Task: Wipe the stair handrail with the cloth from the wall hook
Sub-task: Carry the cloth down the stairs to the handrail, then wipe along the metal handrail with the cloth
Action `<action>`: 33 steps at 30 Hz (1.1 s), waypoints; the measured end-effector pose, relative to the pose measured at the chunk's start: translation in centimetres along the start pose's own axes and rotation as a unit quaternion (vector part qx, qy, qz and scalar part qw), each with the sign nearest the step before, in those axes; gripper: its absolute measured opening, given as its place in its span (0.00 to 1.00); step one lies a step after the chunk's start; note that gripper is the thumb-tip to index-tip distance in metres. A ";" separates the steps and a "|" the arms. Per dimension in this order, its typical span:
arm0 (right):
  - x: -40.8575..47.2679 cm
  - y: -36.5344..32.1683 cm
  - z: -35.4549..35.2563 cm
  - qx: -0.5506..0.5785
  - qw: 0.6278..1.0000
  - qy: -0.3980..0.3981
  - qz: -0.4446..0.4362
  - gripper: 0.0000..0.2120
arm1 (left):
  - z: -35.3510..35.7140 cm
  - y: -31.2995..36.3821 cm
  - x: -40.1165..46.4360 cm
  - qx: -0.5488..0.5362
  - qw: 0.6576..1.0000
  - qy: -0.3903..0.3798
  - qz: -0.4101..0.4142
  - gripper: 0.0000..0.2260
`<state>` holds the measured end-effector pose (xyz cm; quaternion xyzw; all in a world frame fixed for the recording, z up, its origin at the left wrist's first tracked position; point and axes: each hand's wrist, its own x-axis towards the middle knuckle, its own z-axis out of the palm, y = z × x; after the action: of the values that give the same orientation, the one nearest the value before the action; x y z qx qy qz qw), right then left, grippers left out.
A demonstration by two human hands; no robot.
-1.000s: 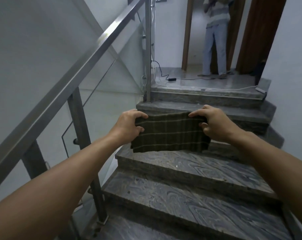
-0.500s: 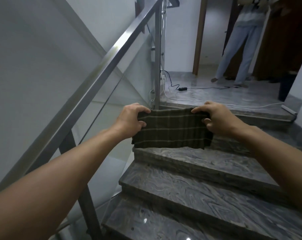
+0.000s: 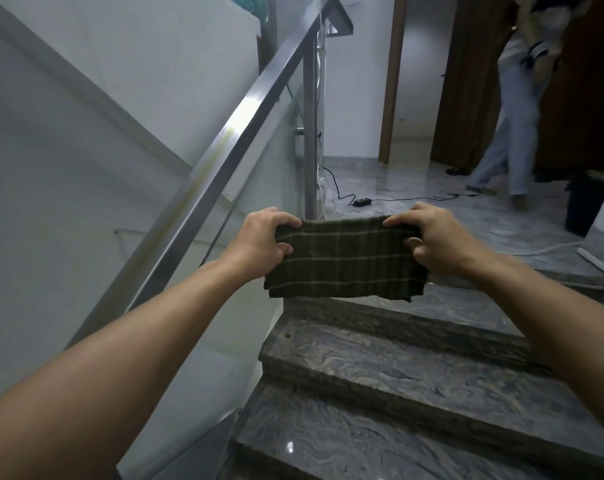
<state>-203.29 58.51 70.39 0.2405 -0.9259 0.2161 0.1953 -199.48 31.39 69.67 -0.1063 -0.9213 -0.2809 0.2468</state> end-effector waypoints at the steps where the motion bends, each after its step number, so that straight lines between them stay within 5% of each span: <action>1: 1.2 0.5 0.0 0.002 1.000 0.002 -0.003 0.21 | 0.1 -0.2 1.2 0.001 1.000 -0.001 -0.002 0.18; 16: 25.2 3.4 -5.5 0.058 0.997 0.007 -0.059 0.19 | -5.5 -0.1 20.9 0.060 0.995 0.070 -0.027 0.18; 27: 42.9 -4.3 -4.8 0.050 0.984 0.014 -0.170 0.16 | -11.9 -6.1 27.8 0.105 0.963 0.189 -0.164 0.19; 33: 51.2 -7.8 -3.0 -0.002 0.977 -0.030 -0.212 0.19 | -11.6 -8.5 30.0 0.084 0.946 0.179 -0.257 0.18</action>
<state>-239.77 35.33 99.14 0.4369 -0.8601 0.1602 0.2089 -223.41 19.51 89.46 0.2069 -0.8784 -0.2704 0.3353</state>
